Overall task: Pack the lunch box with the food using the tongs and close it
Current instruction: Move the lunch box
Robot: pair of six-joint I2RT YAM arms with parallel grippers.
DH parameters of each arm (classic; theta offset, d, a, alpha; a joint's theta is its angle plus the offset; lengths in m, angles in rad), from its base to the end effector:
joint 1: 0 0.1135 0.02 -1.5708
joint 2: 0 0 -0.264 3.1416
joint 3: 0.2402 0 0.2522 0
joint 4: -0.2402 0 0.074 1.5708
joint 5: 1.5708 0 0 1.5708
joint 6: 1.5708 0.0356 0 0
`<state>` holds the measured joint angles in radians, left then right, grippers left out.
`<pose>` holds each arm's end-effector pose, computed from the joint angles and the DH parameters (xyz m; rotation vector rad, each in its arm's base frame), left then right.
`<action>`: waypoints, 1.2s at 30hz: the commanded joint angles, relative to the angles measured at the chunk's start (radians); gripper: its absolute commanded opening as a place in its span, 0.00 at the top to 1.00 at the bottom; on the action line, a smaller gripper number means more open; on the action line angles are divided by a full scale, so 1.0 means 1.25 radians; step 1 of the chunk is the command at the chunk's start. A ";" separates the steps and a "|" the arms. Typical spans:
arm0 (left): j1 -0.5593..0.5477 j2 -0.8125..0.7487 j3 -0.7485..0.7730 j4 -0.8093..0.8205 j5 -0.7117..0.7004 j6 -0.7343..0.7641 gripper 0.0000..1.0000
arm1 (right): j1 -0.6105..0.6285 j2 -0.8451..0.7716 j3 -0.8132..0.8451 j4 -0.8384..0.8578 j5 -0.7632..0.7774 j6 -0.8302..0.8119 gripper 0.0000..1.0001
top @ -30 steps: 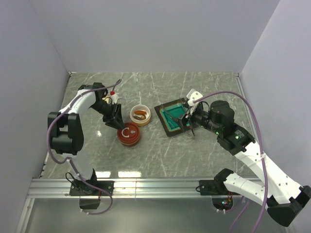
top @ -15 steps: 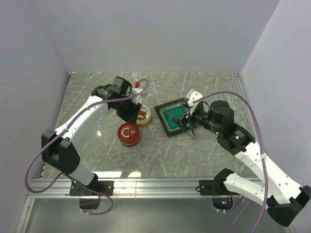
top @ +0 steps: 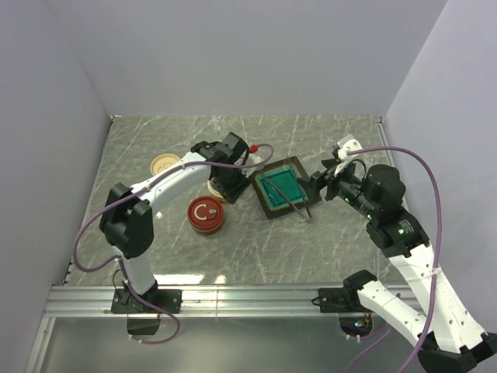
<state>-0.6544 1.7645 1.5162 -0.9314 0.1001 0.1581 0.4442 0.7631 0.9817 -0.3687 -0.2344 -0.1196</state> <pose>0.2872 -0.2248 0.2694 1.1217 2.5377 -0.2697 0.1434 0.0774 0.3914 -0.6487 1.6111 0.4409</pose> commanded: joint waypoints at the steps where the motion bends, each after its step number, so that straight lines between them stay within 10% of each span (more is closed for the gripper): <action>1: -0.021 0.053 0.056 0.010 0.001 0.034 0.52 | -0.026 -0.019 0.038 -0.020 -0.028 0.056 0.10; 36: -0.003 -0.054 -0.270 0.051 -0.188 0.184 0.58 | -0.074 -0.012 0.034 -0.038 -0.069 0.028 0.09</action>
<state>-0.6746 1.7741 1.1854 -0.8608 -0.1303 0.3561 0.3592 0.7525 0.9836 -0.4423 -0.3019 -0.0761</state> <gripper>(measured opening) 0.423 0.907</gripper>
